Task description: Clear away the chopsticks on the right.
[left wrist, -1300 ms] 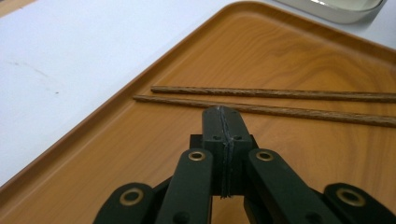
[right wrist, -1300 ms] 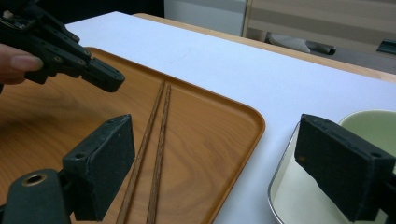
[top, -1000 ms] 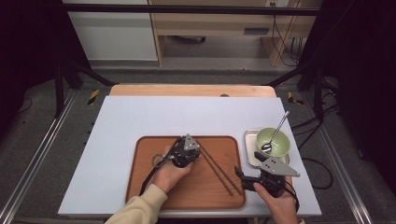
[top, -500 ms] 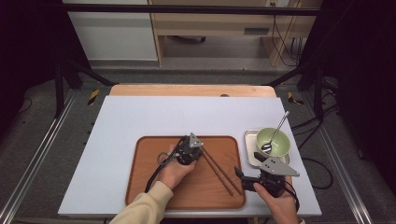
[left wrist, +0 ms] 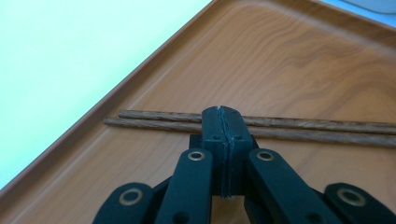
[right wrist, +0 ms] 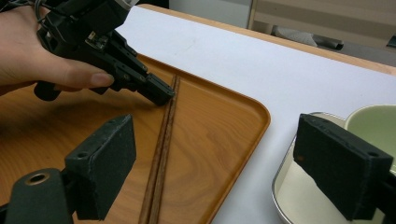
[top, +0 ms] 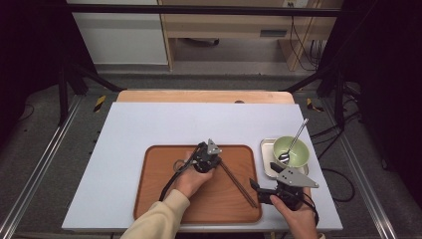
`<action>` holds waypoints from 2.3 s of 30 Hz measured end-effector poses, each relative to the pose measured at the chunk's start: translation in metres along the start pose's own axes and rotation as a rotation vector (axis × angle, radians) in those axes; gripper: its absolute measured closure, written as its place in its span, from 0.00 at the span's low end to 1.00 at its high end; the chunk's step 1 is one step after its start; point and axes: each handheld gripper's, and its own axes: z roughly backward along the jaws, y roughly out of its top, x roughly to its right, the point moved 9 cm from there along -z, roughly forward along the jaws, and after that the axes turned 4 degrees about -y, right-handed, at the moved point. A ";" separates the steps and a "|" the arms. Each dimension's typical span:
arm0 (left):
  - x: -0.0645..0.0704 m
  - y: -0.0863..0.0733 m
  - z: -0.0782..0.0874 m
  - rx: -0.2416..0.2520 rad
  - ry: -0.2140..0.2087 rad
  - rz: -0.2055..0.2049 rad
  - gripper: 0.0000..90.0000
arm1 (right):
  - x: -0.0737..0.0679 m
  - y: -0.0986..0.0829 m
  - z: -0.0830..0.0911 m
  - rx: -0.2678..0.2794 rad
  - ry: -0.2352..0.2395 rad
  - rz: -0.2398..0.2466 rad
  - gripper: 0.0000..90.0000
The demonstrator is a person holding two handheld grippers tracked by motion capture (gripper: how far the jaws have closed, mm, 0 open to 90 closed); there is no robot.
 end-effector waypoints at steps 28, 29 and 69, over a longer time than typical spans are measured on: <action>0.040 0.025 -0.026 0.001 -0.097 -0.100 0.99 | 0.000 -0.002 -0.002 -0.015 0.003 0.003 0.15; 0.042 0.026 -0.027 0.004 -0.102 -0.098 0.99 | 0.000 -0.002 -0.002 -0.016 0.002 0.003 0.15; 0.034 0.030 0.004 0.142 -0.075 -0.124 0.63 | 0.004 -0.004 -0.002 -0.033 -0.017 -0.008 0.14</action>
